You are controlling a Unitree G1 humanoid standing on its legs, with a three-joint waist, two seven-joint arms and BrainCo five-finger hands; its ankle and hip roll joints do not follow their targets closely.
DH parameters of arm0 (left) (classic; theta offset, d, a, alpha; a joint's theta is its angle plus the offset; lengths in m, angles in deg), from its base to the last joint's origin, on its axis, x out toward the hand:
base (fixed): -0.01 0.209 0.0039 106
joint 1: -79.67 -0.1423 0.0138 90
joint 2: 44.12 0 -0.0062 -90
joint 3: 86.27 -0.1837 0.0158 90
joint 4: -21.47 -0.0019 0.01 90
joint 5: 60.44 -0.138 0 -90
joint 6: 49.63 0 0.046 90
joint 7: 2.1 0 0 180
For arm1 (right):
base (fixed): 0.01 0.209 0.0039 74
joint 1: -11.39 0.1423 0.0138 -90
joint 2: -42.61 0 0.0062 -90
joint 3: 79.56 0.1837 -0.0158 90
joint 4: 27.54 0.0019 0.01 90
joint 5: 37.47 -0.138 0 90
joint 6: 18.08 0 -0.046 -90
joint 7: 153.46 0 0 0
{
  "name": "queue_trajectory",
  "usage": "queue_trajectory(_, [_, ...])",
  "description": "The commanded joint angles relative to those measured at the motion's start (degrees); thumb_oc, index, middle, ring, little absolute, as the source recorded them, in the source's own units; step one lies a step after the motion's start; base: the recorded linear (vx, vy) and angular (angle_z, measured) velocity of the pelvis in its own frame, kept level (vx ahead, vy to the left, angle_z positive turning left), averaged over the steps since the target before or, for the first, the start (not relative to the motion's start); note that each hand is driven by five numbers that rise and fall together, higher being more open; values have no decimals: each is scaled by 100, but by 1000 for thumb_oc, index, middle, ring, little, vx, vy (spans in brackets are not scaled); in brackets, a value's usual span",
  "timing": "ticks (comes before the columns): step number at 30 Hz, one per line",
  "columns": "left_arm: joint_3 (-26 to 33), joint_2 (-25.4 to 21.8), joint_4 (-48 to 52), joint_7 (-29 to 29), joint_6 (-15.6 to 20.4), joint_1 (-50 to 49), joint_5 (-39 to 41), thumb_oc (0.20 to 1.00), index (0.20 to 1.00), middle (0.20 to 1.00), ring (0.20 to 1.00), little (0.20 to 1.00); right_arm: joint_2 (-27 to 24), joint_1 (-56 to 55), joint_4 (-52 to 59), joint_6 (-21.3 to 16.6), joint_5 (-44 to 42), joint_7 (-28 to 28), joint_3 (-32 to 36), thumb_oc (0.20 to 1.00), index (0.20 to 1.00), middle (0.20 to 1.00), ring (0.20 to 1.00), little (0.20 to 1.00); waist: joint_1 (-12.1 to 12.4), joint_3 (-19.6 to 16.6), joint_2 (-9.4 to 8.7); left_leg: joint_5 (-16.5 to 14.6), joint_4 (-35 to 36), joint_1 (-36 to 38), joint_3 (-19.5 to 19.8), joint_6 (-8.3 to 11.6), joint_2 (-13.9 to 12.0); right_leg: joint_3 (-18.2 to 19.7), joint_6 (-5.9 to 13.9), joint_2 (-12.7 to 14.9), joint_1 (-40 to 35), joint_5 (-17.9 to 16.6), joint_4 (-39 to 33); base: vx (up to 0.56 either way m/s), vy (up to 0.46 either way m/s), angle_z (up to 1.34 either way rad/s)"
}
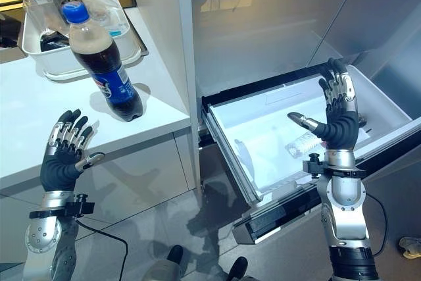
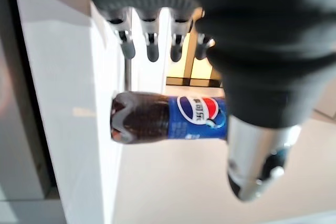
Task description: Take the drinks into the refrigerator
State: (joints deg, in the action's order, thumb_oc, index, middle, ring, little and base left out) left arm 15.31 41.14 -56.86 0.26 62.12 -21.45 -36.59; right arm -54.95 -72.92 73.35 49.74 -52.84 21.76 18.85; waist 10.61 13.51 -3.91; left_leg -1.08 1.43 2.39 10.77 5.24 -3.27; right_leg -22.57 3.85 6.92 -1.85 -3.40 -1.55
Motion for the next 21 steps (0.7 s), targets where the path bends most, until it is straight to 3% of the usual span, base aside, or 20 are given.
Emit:
queue_trajectory(1, [292, -135, 88, -149, 327, 23, -200, 1000, 1000, 1000, 1000, 1000, -166, 206, 276, -289, -45, -81, 221, 1000, 1000, 1000, 1000, 1000, 94, -259, 43, 145, 350, 5, -1, -453, 191, 244, 21, 109, 125, 672, 1233, 0, 0, 0])
queue_trajectory(15, [409, -285, -55, -379, 358, 305, -300, 1000, 1000, 1000, 1000, 1000, -213, 174, 213, -204, -63, 26, 141, 1000, 1000, 1000, 1000, 1000, 24, -253, 2, 37, 340, 125, -249, -483, 157, 438, 42, 112, 176, 650, 1247, 10, 6, -5])
queue_trajectory(21, [700, -653, -805, -803, 278, 535, -582, 1000, 1000, 1000, 1000, 1000, -325, 296, 132, -132, -184, 112, 102, 1000, 1000, 1000, 1000, 1000, -46, -265, 27, -40, 325, 235, -450, -505, 144, 652, 45, 64, 191, 656, 1207, 32, 31, -17])
